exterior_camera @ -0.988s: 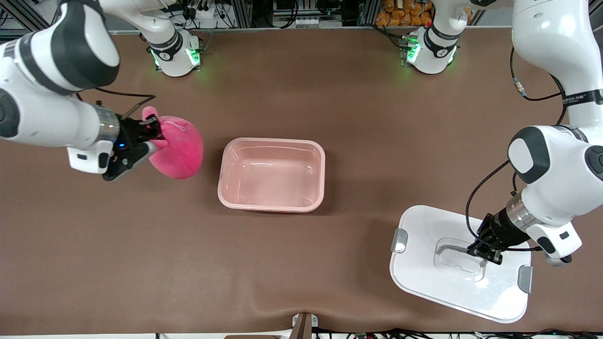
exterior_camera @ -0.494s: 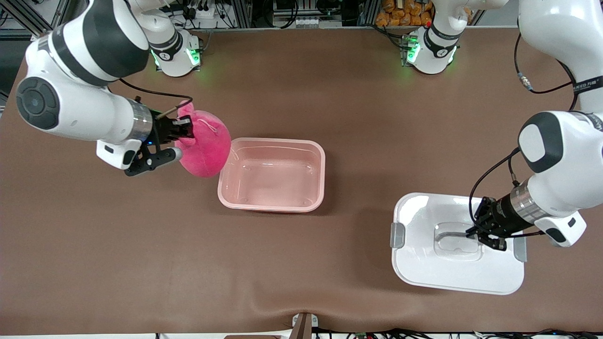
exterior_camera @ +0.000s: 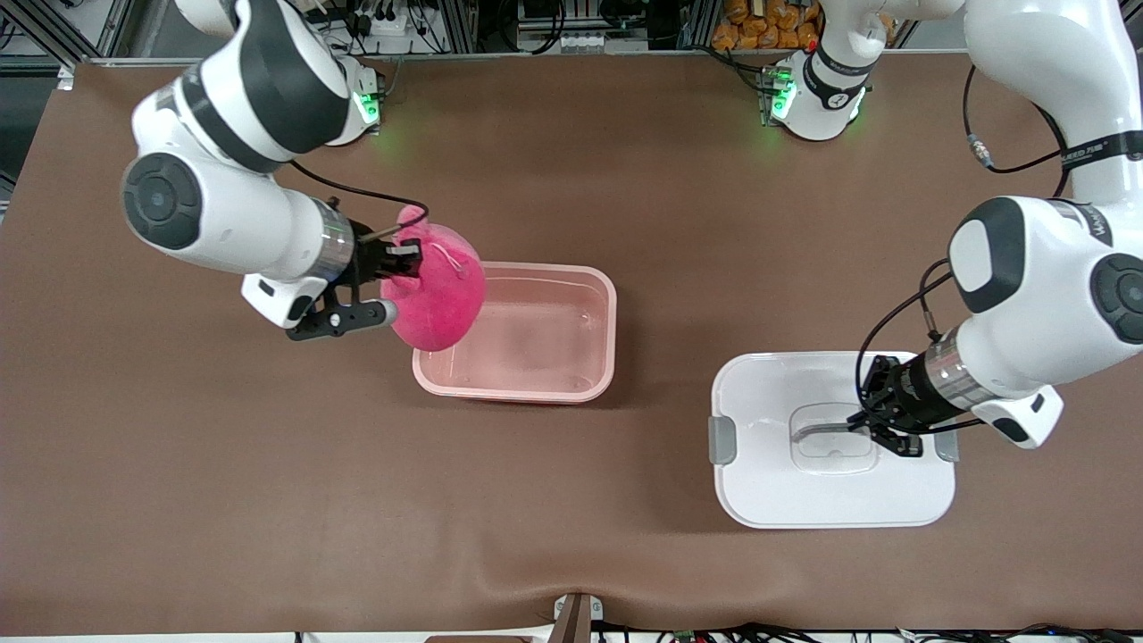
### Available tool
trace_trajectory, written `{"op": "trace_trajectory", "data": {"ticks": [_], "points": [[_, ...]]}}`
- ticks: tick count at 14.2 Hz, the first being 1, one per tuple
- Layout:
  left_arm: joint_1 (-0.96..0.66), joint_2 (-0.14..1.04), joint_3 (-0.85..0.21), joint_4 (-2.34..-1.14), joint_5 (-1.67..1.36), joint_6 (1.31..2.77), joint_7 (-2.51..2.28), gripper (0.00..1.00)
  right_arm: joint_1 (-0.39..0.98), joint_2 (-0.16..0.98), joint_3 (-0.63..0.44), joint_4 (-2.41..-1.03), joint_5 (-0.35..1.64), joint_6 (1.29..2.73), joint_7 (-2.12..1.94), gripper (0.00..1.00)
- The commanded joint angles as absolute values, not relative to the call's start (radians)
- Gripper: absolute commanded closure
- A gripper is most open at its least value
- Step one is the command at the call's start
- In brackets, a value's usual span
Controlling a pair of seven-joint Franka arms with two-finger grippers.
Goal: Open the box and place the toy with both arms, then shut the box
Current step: 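Lift the pink toy with the right gripper and carry it over the box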
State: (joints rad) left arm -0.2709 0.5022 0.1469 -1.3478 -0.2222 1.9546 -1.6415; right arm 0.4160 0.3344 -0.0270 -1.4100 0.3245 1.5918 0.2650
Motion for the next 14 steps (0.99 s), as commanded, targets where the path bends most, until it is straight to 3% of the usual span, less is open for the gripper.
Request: {"op": "trace_trajectory", "data": {"ticks": [1, 14], "points": [[-0.272, 0.472, 0.149, -1.373, -0.225, 1.957, -1.661, 1.0, 0.426, 0.371, -0.038, -1.371, 0.35, 1.615, 0.33, 1.0], [-0.267, 0.469, 0.147, -1.373, -0.225, 1.96, -1.657, 1.0, 0.483, 0.462, -0.04, -1.376, 0.337, 1.718, 0.357, 1.0]]}}
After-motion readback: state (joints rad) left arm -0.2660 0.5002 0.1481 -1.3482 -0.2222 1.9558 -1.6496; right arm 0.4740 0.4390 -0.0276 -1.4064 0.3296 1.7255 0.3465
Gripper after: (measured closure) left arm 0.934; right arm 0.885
